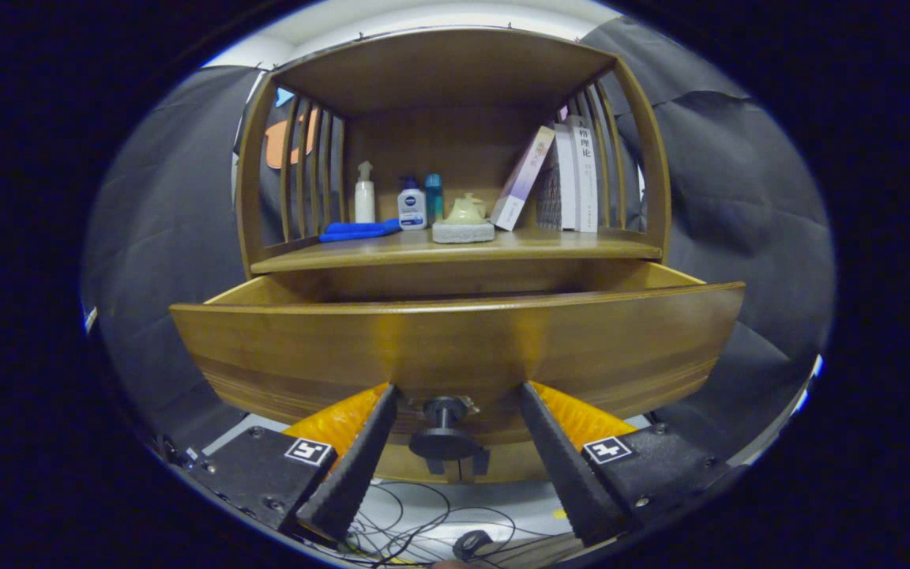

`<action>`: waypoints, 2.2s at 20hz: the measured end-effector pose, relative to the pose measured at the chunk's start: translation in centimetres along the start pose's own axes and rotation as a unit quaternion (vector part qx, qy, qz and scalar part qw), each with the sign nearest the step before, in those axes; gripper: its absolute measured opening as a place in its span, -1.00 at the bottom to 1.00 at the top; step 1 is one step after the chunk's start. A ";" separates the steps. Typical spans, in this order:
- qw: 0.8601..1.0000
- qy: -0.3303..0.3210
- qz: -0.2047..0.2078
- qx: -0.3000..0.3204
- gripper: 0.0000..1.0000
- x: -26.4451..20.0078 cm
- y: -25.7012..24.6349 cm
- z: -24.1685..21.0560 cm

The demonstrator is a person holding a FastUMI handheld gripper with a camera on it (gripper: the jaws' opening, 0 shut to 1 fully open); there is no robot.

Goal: Pull open the drawer, take out the items inside it, and place them on the countertop above the cabinet.

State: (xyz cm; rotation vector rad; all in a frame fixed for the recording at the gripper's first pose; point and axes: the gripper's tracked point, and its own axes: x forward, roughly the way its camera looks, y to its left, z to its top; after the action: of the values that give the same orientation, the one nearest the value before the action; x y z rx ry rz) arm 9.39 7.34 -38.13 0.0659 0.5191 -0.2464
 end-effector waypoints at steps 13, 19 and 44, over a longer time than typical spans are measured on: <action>1.000 0.021 0.001 -0.004 1.00 7.4 0.3 2.8; 1.000 0.026 -0.002 0.007 1.00 10.2 0.3 3.9; 0.984 -0.114 0.124 -0.054 1.00 -12.8 -2.6 21.0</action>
State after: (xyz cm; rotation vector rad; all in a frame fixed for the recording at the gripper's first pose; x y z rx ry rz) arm 8.13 4.99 -13.51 -0.0039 0.2918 0.0192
